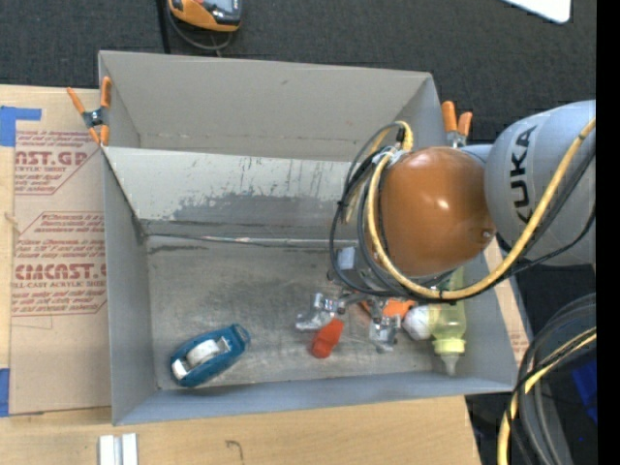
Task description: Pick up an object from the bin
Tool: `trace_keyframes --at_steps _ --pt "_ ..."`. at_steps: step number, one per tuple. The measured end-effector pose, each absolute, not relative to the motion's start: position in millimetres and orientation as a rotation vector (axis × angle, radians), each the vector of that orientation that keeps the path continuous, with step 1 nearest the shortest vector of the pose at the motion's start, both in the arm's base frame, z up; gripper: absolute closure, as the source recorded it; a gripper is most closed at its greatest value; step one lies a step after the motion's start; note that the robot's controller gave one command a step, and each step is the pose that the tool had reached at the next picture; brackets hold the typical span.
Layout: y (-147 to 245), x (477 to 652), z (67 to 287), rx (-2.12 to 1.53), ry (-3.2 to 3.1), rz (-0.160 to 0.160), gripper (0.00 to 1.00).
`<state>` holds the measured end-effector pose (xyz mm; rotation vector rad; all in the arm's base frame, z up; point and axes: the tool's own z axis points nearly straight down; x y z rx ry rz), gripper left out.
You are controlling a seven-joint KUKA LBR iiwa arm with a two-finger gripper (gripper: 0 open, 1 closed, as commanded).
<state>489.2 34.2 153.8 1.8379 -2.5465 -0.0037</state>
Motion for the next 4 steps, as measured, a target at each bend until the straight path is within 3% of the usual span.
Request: trace_keyframes --at_steps 1,2,3,4 --pt "35 489.5 154 1.84 -2.547 -0.004 0.0" --pt "31 503.7 71 2.071 -2.368 -0.004 1.0" --pt "31 503.7 71 2.071 -2.368 -0.005 1.0" --pt "-5 490.4 213 2.46 -1.96 -0.001 1.0"
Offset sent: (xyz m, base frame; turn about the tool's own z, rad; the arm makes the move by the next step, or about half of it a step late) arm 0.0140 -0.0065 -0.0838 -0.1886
